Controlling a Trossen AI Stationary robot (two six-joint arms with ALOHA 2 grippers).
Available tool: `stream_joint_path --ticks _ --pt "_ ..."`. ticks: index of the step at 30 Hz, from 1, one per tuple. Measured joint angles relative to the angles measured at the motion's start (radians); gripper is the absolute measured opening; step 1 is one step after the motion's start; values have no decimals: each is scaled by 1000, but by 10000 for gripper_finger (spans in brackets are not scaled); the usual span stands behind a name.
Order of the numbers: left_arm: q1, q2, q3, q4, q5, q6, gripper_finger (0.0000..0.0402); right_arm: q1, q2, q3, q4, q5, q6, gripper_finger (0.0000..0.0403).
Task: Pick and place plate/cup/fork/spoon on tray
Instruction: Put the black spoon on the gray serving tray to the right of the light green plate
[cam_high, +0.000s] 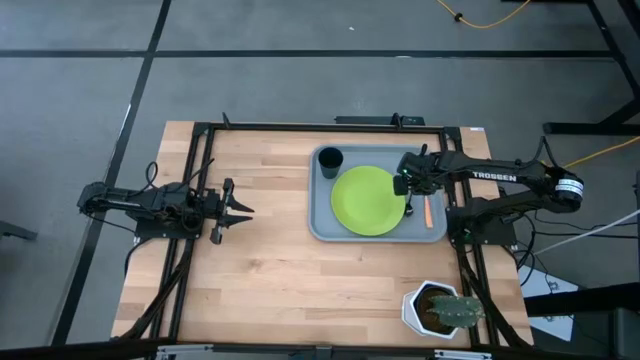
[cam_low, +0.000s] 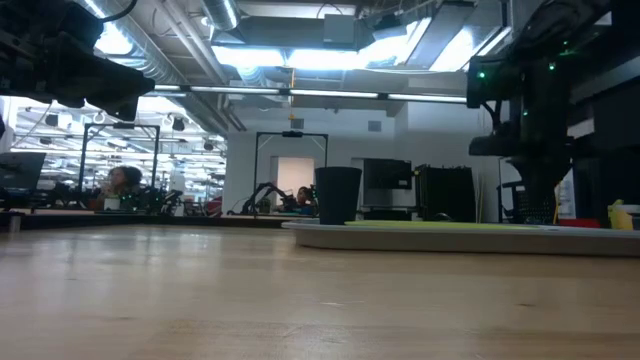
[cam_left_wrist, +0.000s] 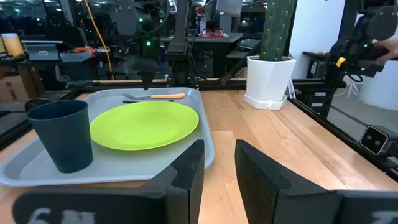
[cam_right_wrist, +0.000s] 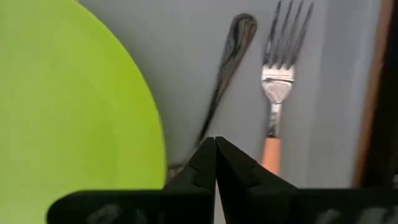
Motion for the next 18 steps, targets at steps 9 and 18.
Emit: stream_joint_path --ticks 9,18 --pt "0 0 0 0 0 0 83 13 0 -6 55 -18 130 10" --pt "0 0 0 0 0 0 83 33 0 -6 92 -20 138 10"
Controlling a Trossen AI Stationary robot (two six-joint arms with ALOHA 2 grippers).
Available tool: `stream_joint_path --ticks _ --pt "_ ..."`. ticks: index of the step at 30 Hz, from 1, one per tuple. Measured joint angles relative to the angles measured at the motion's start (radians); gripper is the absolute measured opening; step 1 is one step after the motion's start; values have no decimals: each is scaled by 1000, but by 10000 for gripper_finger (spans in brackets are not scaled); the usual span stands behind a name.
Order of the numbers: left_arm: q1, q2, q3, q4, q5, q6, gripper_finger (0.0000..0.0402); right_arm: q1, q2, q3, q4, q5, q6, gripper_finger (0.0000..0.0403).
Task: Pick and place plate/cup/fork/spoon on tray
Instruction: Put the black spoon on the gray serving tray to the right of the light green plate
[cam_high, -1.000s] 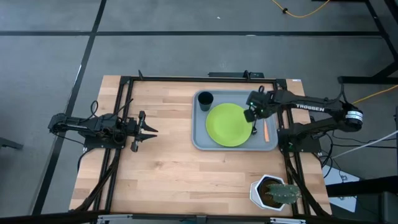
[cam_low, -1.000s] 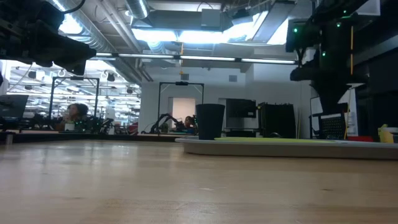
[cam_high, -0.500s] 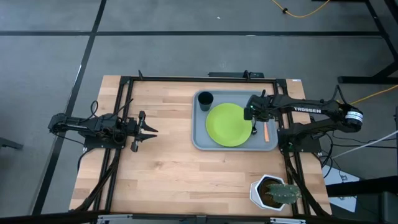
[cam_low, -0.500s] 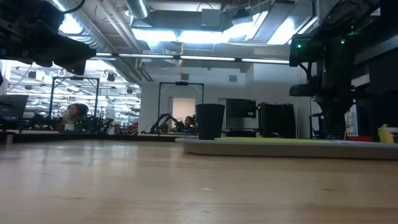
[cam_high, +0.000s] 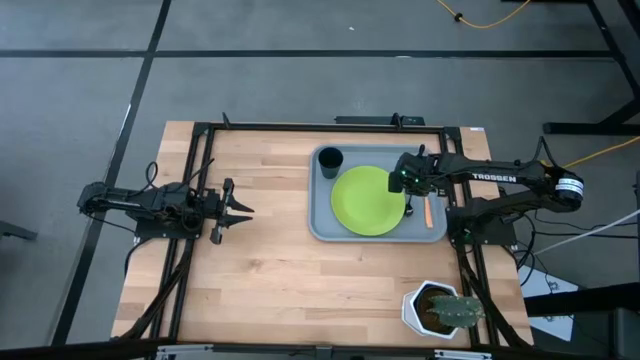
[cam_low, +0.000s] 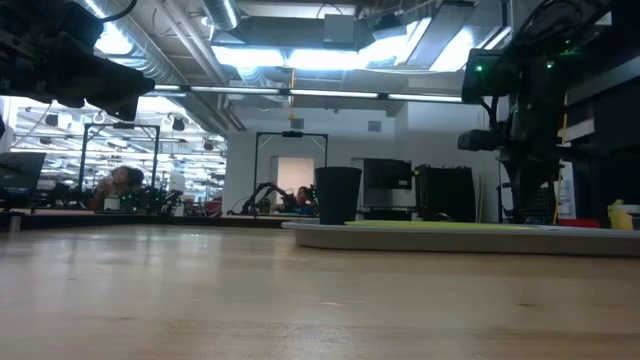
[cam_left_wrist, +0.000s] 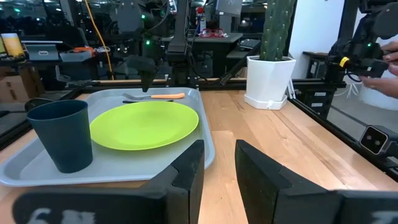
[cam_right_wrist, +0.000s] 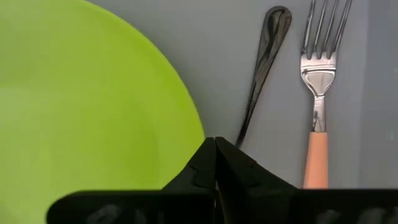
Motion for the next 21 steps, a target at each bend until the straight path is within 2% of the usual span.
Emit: stream_joint_path --ticks 10,21 --pt "0 0 0 0 0 0 83 0 3 -1 -24 8 -6 12" --pt "0 0 0 0 0 0 83 0 33 -1 -53 35 100 85"
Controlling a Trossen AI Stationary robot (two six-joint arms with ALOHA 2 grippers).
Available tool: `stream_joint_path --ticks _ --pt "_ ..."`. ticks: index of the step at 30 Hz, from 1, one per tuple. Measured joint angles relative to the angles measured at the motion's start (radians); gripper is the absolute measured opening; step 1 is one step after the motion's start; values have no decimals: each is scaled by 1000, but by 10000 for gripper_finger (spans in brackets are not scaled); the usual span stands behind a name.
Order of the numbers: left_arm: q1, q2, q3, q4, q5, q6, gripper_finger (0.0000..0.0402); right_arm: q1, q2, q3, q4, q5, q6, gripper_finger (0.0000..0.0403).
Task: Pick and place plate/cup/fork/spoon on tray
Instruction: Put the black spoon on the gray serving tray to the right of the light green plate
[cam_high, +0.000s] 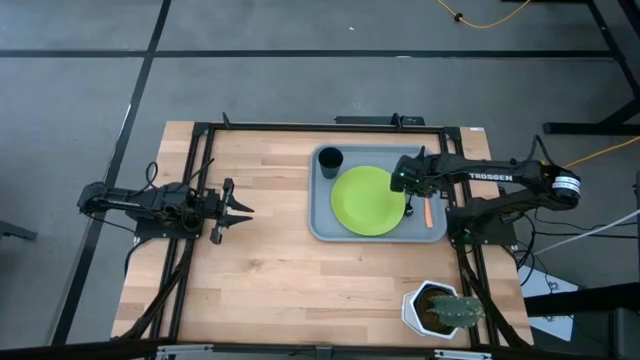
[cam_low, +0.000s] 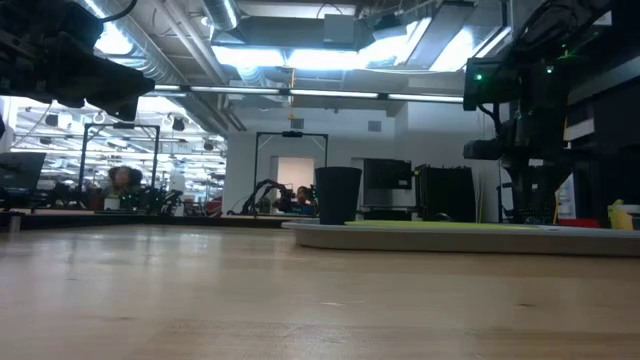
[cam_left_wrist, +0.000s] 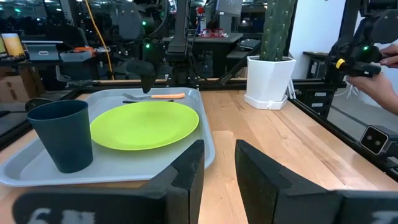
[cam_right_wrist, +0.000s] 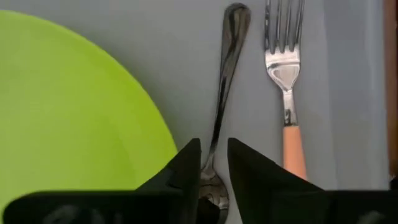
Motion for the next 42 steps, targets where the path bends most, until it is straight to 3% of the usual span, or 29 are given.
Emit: stream_joint_path --ticks 7,42 --pt "0 0 0 0 0 0 83 2 65 0 5 -22 186 87" --pt "0 0 0 0 0 0 83 0 246 4 72 0 232 87"
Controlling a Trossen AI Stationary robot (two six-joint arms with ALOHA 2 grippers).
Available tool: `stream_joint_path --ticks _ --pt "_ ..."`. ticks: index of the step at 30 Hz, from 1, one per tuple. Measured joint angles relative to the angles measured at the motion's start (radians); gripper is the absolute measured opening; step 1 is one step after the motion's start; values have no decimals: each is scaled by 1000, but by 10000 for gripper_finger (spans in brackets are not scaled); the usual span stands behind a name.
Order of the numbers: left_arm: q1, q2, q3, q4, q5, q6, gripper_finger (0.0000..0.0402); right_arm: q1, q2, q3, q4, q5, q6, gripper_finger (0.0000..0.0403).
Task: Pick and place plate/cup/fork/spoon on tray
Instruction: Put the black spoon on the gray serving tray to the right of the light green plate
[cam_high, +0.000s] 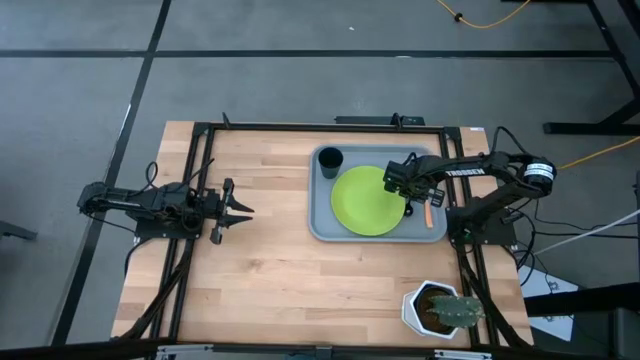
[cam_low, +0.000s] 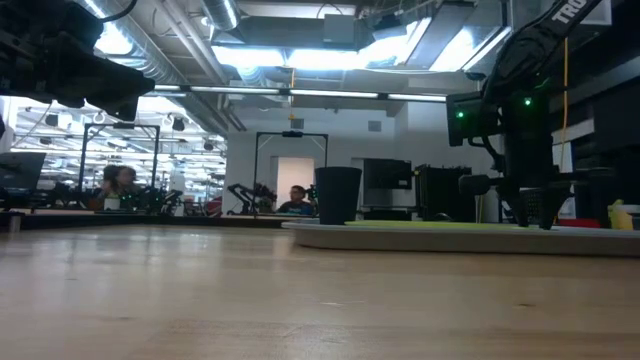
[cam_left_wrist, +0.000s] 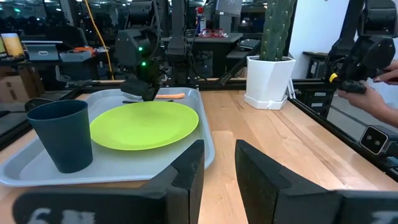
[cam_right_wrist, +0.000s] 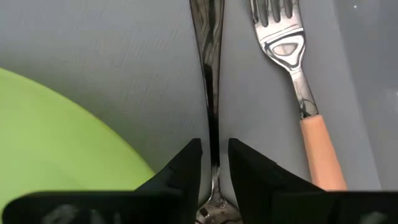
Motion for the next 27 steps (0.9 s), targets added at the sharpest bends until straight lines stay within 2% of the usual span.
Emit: stream_joint_path --ticks 10,27 --pt "0 0 0 0 0 0 83 0 1 -2 1 -2 9 83" --pt "0 0 0 0 0 0 83 0 2 -2 -35 24 16 7"
